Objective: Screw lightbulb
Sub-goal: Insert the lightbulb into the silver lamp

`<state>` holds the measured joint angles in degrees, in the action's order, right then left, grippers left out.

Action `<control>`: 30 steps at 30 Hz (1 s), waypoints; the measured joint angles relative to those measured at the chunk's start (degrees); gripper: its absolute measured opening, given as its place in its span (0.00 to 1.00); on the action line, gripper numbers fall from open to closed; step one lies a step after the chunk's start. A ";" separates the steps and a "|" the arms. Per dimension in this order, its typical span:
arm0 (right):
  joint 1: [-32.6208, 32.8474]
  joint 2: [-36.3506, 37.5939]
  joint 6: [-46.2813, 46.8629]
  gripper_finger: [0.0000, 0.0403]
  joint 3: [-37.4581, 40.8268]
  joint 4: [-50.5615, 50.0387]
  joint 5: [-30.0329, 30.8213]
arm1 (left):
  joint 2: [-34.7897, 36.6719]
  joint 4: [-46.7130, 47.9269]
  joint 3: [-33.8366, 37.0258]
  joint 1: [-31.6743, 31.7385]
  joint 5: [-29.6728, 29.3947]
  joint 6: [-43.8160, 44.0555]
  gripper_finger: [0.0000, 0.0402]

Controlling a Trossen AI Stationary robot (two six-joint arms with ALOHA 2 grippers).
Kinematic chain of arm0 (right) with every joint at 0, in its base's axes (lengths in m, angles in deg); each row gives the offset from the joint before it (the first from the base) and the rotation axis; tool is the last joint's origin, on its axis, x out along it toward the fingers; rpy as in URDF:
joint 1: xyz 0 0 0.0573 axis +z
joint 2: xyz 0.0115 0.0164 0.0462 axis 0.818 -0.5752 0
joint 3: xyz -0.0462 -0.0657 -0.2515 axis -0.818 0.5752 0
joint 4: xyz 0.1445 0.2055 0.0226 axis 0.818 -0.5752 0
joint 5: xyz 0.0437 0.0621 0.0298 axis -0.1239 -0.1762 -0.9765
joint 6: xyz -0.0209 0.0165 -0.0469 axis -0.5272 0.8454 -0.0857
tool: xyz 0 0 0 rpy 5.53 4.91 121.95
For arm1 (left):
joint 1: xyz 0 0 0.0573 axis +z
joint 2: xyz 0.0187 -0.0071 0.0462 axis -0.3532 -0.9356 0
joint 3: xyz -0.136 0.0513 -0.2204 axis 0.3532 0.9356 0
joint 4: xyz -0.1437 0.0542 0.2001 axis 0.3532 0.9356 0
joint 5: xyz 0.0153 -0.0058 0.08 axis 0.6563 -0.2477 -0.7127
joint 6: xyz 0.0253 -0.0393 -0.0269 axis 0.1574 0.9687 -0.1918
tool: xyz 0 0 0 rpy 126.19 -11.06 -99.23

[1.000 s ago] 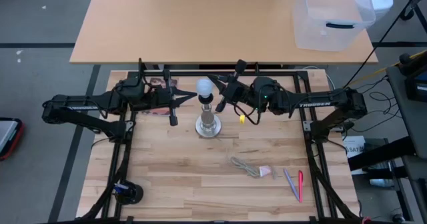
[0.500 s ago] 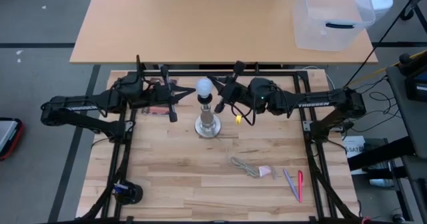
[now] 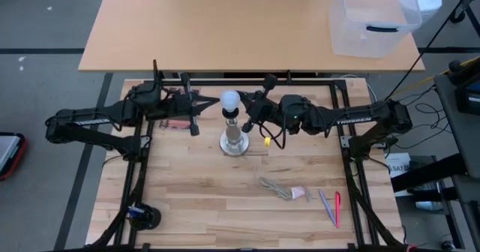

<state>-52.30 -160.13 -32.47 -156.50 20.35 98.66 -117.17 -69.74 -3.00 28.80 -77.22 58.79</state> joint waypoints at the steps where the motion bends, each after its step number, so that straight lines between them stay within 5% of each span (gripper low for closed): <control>1: 0.21 0.00 -0.06 0.00 0.00 -0.02 0.52 | -0.03 -0.02 0.00 0.19 0.01 0.13 0.00; 11: 3.08 -0.33 -0.14 0.00 0.02 -1.49 -2.88 | -1.69 0.46 0.09 2.96 0.02 4.04 0.00; 20: 4.82 -0.22 -1.92 0.00 0.02 -1.73 7.56 | -0.80 0.01 0.09 3.88 -1.22 5.47 0.00; 30: 2.18 -0.17 -3.48 0.00 0.02 -1.85 8.36 | 3.62 -0.16 0.04 -0.46 3.33 4.16 0.00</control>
<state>-50.12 -160.30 -35.95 -156.47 18.50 107.02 -113.55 -69.90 -2.96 28.34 -73.89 62.95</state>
